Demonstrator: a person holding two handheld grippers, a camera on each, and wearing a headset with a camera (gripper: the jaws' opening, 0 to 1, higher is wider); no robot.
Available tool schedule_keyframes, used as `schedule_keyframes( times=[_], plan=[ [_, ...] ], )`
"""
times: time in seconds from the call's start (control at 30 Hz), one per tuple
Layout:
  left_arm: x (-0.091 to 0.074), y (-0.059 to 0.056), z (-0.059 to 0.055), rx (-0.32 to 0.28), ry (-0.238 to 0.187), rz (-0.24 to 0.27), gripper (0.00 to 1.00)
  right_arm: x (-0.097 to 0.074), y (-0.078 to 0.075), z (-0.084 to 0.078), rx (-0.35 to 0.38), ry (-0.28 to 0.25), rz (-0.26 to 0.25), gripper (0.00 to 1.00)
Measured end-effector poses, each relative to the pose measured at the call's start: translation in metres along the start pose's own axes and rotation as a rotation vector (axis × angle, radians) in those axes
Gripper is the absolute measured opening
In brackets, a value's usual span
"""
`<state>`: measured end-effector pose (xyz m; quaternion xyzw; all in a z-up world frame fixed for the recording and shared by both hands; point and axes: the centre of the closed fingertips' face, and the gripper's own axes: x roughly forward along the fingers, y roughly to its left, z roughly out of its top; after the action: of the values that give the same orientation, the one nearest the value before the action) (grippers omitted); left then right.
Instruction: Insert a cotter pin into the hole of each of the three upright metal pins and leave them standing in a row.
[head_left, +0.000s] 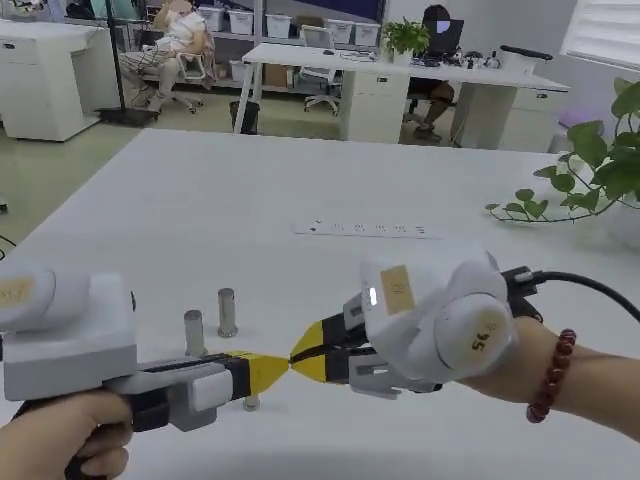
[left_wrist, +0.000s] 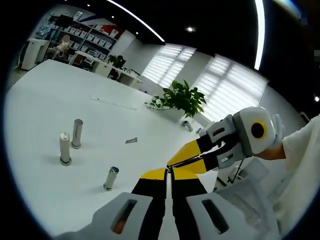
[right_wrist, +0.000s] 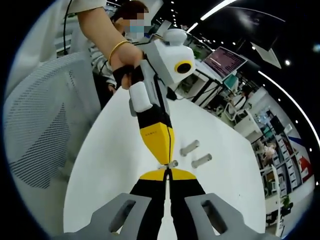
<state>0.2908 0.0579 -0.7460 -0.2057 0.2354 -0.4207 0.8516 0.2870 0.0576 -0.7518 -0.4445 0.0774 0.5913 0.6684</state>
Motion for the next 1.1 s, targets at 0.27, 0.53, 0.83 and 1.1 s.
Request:
schedule_keyframes(
  times=[0.27, 0.53, 0.83, 1.1],
  plan=[
    [-0.003, -0.002, 0.001, 0.043, 0.004, 0.000, 0.00, -0.002, 0.000, 0.003, 0.060, -0.039, -0.007, 0.03],
    [-0.005, -0.001, -0.002, 0.116, 0.035, 0.012, 0.00, -0.005, -0.001, 0.003, 0.176, -0.075, -0.005, 0.06],
    [-0.007, 0.000, -0.009, 0.247, 0.083, 0.018, 0.00, -0.011, 0.000, -0.006, 0.372, -0.113, 0.038, 0.12],
    [-0.008, 0.000, -0.016, 0.407, 0.154, -0.003, 0.00, -0.012, 0.013, -0.009, 0.520, -0.155, 0.141, 0.13]
  ],
)
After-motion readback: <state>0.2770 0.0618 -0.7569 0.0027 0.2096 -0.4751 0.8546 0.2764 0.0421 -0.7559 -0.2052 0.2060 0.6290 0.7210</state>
